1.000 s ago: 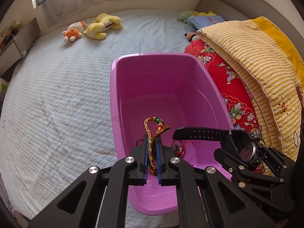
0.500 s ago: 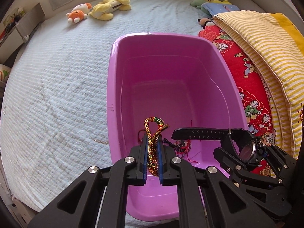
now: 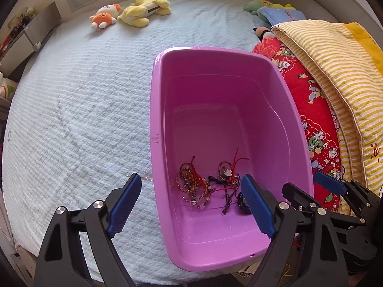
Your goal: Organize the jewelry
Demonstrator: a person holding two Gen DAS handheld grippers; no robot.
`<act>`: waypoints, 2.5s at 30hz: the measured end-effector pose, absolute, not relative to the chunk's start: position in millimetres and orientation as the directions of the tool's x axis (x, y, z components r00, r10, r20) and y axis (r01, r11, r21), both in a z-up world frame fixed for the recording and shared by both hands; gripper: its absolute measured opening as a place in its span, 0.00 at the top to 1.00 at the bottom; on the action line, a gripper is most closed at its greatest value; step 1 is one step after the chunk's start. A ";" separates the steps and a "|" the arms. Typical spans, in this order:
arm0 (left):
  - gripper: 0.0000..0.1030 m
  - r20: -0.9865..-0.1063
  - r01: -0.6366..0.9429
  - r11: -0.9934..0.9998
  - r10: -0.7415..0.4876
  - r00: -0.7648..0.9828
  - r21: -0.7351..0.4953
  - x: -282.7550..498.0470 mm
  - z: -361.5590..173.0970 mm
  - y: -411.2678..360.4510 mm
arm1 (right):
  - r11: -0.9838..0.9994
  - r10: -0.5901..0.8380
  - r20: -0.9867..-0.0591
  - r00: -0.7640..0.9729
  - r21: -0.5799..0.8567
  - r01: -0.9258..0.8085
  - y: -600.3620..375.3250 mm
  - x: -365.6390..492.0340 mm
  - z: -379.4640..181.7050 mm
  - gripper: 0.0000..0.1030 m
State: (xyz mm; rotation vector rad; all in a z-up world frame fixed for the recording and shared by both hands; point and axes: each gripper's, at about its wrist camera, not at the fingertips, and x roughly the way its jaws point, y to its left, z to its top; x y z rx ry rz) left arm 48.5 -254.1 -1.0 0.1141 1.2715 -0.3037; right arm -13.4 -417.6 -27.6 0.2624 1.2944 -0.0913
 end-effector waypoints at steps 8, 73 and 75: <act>0.18 -0.951 0.305 0.949 -0.163 0.262 -0.079 44.9 18.3 -251.2 | 0.959 0.097 -0.966 0.242 0.155 0.237 -411.5 -20.0 -16.5 0.34; 0.18 -0.951 0.341 0.939 -0.151 0.269 -0.053 21.8 44.5 -242.3 | 0.956 0.089 -0.969 0.230 0.148 0.254 -401.1 -46.6 3.8 0.34; 0.18 -0.951 0.340 0.939 -0.153 0.268 -0.055 21.9 44.5 -242.6 | 0.956 0.089 -0.969 0.231 0.148 0.254 -401.1 -46.6 3.9 0.34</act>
